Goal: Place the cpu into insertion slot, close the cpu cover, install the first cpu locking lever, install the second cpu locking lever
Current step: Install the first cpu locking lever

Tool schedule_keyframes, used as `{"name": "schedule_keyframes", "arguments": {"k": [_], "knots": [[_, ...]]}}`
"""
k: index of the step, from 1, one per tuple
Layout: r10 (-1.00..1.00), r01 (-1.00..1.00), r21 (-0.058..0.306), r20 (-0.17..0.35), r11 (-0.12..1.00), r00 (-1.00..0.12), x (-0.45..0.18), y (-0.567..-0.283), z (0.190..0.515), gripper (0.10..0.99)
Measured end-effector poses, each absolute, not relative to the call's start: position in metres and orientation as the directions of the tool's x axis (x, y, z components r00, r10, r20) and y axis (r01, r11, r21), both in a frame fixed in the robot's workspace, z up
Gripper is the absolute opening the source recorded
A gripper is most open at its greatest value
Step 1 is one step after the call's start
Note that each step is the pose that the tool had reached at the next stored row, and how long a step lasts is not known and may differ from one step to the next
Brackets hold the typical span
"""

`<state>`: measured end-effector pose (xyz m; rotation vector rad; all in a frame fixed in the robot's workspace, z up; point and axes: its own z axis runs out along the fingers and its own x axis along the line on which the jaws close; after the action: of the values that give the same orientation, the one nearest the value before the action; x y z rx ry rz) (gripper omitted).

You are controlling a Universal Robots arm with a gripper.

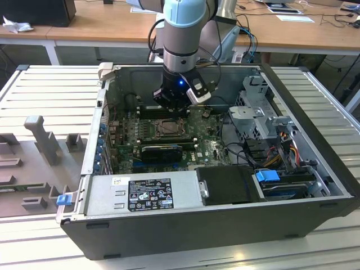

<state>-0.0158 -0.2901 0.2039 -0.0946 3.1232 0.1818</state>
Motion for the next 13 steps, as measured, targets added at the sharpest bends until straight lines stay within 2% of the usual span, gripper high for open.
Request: {"name": "schedule_keyframes", "arguments": {"k": [13], "knots": [[-0.06, -0.061, 0.106, -0.014, 0.993, -0.998, -0.0158, -0.2917, 0.2036, 0.106]]}}
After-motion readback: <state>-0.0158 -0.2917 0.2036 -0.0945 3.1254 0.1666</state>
